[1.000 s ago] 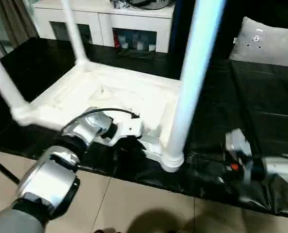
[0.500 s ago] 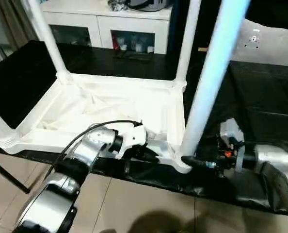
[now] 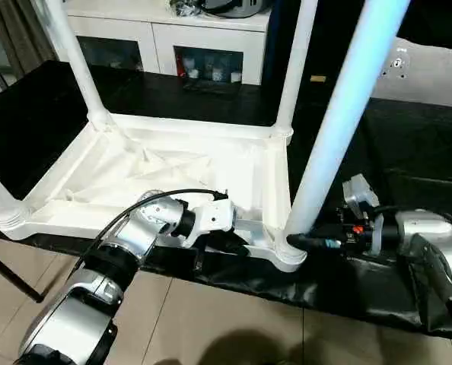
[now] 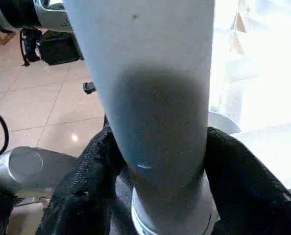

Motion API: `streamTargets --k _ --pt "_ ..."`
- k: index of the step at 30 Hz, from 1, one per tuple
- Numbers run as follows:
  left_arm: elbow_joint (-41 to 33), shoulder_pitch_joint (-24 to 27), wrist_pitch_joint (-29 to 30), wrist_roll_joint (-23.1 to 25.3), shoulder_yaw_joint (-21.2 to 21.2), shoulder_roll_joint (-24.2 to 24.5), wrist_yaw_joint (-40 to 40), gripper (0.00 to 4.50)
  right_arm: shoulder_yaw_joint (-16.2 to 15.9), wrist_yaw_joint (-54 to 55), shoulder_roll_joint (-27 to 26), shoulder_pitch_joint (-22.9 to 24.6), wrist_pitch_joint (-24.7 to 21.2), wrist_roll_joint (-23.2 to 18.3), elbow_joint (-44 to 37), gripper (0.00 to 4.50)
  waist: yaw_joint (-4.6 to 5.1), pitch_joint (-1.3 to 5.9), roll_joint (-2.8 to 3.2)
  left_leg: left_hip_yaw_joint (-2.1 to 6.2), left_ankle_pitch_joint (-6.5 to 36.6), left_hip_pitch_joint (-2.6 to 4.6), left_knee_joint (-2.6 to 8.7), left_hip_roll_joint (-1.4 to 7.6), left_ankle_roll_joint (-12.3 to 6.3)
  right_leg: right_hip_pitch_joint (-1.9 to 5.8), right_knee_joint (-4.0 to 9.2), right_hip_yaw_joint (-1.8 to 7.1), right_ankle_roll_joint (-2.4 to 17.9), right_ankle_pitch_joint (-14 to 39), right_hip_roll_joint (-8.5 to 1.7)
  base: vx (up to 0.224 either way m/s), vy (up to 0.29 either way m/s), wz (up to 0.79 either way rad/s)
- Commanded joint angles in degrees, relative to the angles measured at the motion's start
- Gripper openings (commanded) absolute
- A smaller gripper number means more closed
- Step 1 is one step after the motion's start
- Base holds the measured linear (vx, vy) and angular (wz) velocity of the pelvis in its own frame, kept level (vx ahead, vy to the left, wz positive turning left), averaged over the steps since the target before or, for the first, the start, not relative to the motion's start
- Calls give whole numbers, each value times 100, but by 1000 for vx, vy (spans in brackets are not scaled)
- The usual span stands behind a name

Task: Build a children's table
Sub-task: Rotate leg to tighten

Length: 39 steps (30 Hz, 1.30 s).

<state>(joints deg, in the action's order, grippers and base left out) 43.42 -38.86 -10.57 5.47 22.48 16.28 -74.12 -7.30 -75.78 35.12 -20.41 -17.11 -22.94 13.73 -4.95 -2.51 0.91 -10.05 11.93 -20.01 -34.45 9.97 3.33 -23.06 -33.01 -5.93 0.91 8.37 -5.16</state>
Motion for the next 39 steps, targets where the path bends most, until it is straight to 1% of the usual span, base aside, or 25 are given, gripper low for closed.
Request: streamTargets --k 1,2,3,6,9,10,12,14,16,17,18,20,21,23,24,25,27,28,30,31,32,33,35,36,39 --pt "264 -7 180 409 76 210 336 0 -186 -235 -42 -9 20 0 -73 236 -16 315 -87 102 1276 -16 429 293 -426 292 539 243 668 2998 -402 0 0 0" --pt "254 -21 251 381 51 205 328 0 -183 -218 -52 36 -42 -59 -157 230 -19 322 -93 102 1266 -10 425 293 -429 291 537 245 665 2987 -403 0 0 0" --pt "227 -29 391 288 -21 169 319 0 -164 -153 -83 131 -140 -149 -304 223 -26 326 -42 107 1253 -11 430 298 -421 295 530 248 692 2917 -402 0 0 0" --pt "210 -24 604 136 -174 44 505 0 -133 79 -202 347 -284 -265 -574 203 -28 324 -36 105 1267 -17 441 305 -421 300 519 253 739 2779 -390 0 0 0" --pt "42 -4 1118 -72 -489 -278 1208 0 -19 1389 -768 740 -548 -124 -1175 197 -4 311 -35 114 1359 8 459 277 -319 276 568 236 631 3039 -389 0 0 0" --pt "10 -7 1184 -105 -527 -327 1293 0 24 1616 -890 749 -605 -94 -1201 195 19 298 -46 118 1400 -9 460 262 -294 277 582 224 566 3178 -388 0 0 0" --pt "-157 -33 1493 -251 -750 -686 1932 0 303 3208 -1785 797 -921 127 -1345 194 131 287 3 148 1600 14 433 200 -122 228 659 148 331 3731 -377 0 0 0" --pt "-165 -54 1481 -197 -745 -747 2095 0 321 3471 -1933 805 -952 211 -1369 193 249 285 8 169 1753 -1 423 174 -97 239 729 75 146 3939 -364 0 0 0" --pt "-187 -126 1501 -53 -691 -872 2383 0 356 4184 -2265 789 -1108 537 -1428 193 308 313 68 182 1796 13 442 211 -214 265 743 66 165 3675 -384 0 0 0" --pt "-111 -265 1549 108 -650 -1073 2760 0 526 5299 -2758 673 -1309 989 -1370 193 358 311 85 190 1787 -17 486 246 -207 257 720 76 272 3358 -358 0 0 0" --pt "-77 -287 1549 116 -652 -1105 2809 0 555 5414 -2821 650 -1314 1011 -1337 193 398 304 95 201 1872 -18 505 247 -113 240 708 65 326 3284 -357 0 0 0" --pt "122 -411 1588 173 -687 -1325 3136 0 701 6068 -3219 541 -1341 1027 -1175 193 422 306 92 193 2038 55 475 207 -110 222 754 47 281 3404 -373 0 0 0" --pt "129 -419 1592 185 -684 -1345 3163 0 697 6120 -3252 534 -1341 1045 -1176 193 440 315 139 199 1965 17 501 223 -153 260 747 68 307 3224 -381 0 0 0" --pt "133 -451 1599 258 -641 -1433 3278 0 635 6358 -3377 496 -1221 1209 -1235 193 432 327 152 197 1829 -4 528 262 -190 269 706 116 427 2783 -384 0 0 0" --pt "144 -452 1552 287 -606 -1424 3273 0 654 6370 -3393 502 -1174 1169 -1274 227 434 334 180 197 1775 -15 537 269 -193 286 660 144 541 2497 -385 0 0 0" --pt "144 -452 1552 287 -606 -1424 3273 0 654 6370 -3393 502 -1174 1169 -1274 262 435 340 170 191 1747 -18 539 273 -203 292 643 156 600 2359 -385 0 0 0" --pt "190 -430 1461 359 -521 -1355 3246 0 750 6297 -3422 553 -1118 1136 -1419 272 422 362 175 172 1573 -34 523 274 -282 327 574 194 802 1909 -397 0 0 0" --pt "215 -422 1430 390 -492 -1320 3231 0 762 6231 -3405 578 -1088 1149 -1476 285 422 362 175 172 1573 -34 523 274 -282 327 574 194 802 1909 -397 0 0 0" --pt "288 -393 1316 501 -382 -1059 2992 0 746 5609 -2835 770 -791 1148 -1673 297 394 382 225 156 1306 -53 493 270 -385 374 513 207 952 1435 -390 0 0 0" --pt "307 -393 1286 520 -371 -1008 2955 0 757 5444 -2693 816 -737 1112 -1698 305 390 393 213 144 1239 -52 477 270 -439 387 494 214 982 1349 -396 0 0 0" --pt "340 -392 1211 562 -341 -924 2896 0 753 5192 -2459 889 -687 1080 -1721 317 354 389 103 115 1079 -71 446 264 -591 397 488 227 1010 1289 -404 0 0 0" --pt "341 -391 1205 564 -339 -919 2891 0 751 5175 -2446 894 -685 1077 -1722 328 314 390 185 121 899 -107 437 253 -691 410 456 225 1034 1363 -420 0 0 0" --pt "389 -339 968 648 -259 -748 2700 0 683 4613 -2061 1056 -615 986 -1756 339 316 389 198 127 794 -134 422 252 -722 426 480 207 941 1544 -423 0 0 0" --pt "389 -339 968 648 -259 -748 2700 0 683 4613 -2061 1056 -615 986 -1756 339 316 389 171 116 787 -125 410 241 -734 410 499 203 903 1616 -403 0 0 0" --pt "176 -205 824 542 -192 -431 2035 0 1045 3737 -1443 1141 -527 649 -1773 366 274 363 78 101 816 -113 415 258 -747 369 523 209 784 2093 -401 0 0 0"
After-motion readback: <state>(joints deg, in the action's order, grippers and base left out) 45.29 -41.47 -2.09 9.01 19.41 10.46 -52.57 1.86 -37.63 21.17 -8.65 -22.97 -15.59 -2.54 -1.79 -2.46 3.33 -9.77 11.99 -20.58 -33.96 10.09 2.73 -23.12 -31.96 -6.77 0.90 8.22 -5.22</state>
